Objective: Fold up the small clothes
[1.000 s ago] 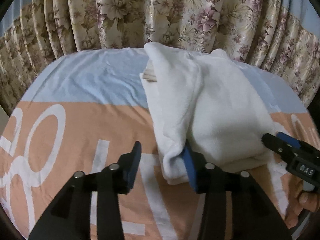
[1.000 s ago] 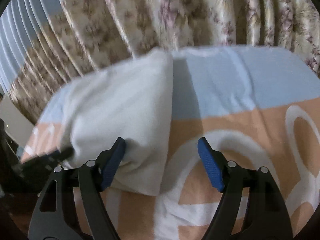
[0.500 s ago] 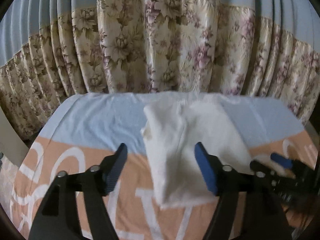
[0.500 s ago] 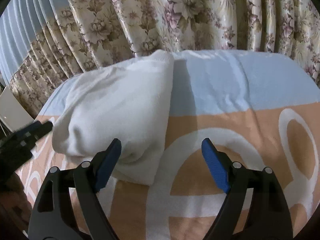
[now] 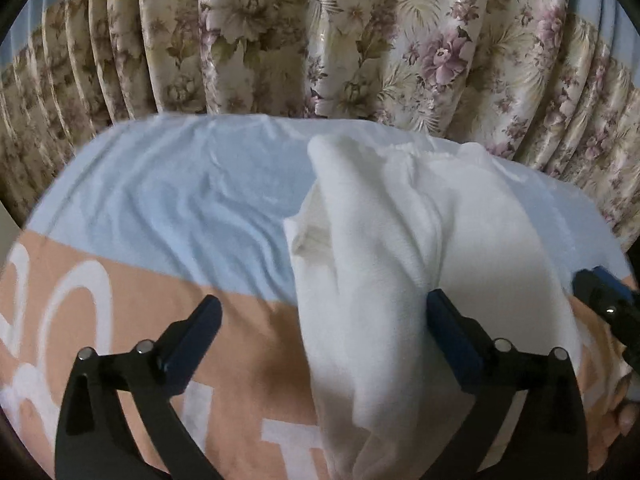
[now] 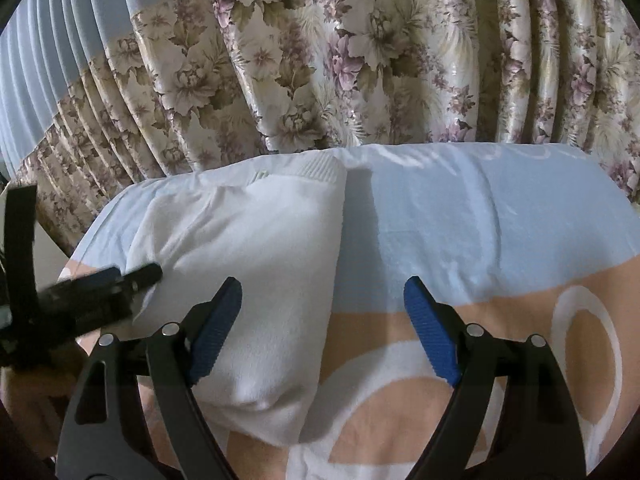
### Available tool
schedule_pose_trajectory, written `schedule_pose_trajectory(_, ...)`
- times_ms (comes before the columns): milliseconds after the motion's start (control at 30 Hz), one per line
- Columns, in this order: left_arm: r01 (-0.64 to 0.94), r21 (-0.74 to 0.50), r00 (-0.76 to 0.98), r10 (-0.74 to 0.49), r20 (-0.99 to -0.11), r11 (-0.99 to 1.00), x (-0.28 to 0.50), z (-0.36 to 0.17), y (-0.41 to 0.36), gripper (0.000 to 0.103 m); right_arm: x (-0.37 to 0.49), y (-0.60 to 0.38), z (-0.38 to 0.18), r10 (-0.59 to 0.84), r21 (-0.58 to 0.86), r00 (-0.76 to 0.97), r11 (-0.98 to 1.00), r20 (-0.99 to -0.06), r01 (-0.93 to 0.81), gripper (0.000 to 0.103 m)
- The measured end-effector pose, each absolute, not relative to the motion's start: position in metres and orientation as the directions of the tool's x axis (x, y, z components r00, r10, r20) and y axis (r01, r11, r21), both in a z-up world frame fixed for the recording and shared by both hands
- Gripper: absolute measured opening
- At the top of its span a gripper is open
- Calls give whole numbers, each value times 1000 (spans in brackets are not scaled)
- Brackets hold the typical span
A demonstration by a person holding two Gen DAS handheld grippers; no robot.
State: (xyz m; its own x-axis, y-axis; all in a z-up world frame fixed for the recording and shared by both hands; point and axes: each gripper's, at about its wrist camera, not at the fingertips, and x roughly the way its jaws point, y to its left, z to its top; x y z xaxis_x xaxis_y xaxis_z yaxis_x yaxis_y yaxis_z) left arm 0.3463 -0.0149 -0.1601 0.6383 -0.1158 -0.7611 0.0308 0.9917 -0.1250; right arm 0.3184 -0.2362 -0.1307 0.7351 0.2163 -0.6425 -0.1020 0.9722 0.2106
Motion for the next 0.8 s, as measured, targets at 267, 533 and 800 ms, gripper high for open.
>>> schedule_pose_trajectory(267, 16, -287, 603, -238, -761, 958, 347, -178, -14, 102, 337, -227, -157, 259, 256, 688, 960, -678, -109, 86)
schedule_pose_trajectory(533, 30, -282, 618, -240, -748, 959, 344, -182, -20, 99, 346, -233, -183, 365, 402, 627, 911, -688, -89, 84)
schedule_pose_trajectory(800, 93, -253, 640, -252, -726, 963, 338, -169, -45, 49, 343, -215, -172, 388, 379, 632, 912, -671, -158, 37)
